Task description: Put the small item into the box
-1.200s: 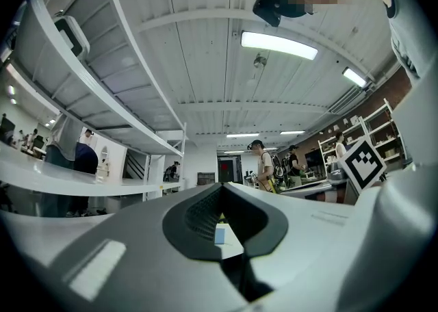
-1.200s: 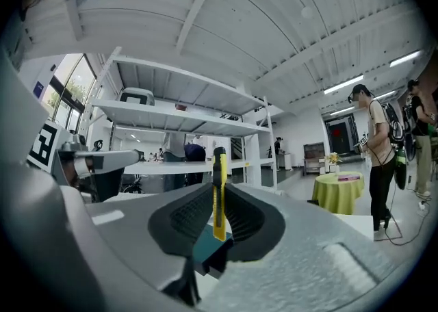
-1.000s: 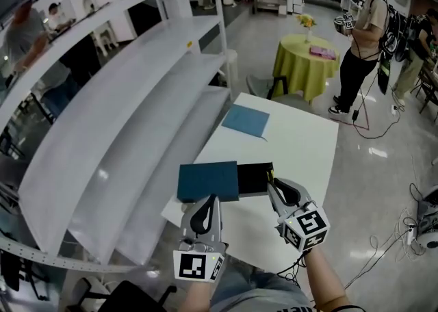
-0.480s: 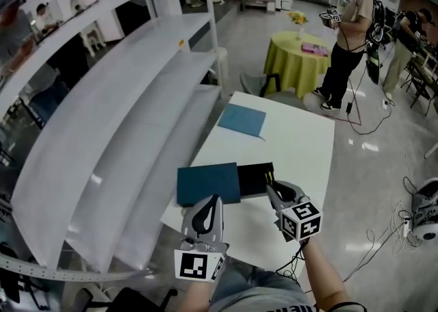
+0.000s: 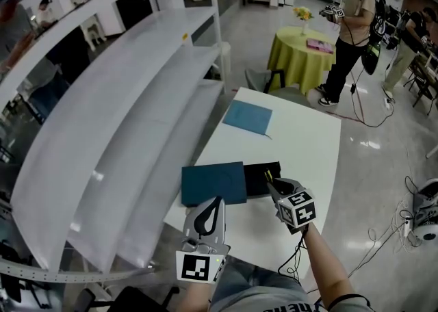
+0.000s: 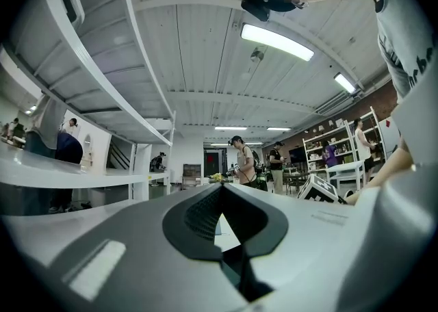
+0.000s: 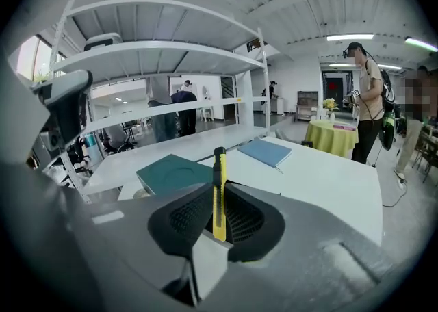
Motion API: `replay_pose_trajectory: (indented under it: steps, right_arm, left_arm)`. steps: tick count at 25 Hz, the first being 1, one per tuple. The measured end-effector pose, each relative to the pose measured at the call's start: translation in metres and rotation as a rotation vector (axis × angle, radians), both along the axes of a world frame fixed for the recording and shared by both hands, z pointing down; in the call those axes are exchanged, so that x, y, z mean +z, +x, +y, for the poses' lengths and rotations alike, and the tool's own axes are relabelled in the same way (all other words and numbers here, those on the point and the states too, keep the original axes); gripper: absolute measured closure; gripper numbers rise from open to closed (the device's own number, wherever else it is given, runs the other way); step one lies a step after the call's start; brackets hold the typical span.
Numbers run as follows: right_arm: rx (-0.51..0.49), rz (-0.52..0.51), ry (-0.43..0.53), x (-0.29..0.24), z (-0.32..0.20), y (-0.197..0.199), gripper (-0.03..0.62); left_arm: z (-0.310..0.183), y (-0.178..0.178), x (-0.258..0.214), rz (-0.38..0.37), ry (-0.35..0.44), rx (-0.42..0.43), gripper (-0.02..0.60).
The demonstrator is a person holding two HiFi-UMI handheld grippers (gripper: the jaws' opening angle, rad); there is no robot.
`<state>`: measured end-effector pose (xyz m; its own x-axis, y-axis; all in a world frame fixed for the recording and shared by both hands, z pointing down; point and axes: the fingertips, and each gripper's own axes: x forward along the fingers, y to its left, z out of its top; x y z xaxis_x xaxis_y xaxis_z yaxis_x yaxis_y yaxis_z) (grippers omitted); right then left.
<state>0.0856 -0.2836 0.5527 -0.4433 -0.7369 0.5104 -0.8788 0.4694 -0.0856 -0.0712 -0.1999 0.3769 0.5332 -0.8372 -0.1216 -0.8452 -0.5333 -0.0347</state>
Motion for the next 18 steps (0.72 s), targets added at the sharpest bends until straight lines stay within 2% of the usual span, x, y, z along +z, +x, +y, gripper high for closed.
replay_pose_trajectory:
  steps: [18]
  right_arm:
    - [-0.107,0.229,-0.155,0.062,-0.036,-0.005,0.540]
  left_arm:
    - [-0.020,-0.013,0.014,0.004,-0.039,-0.014,0.563]
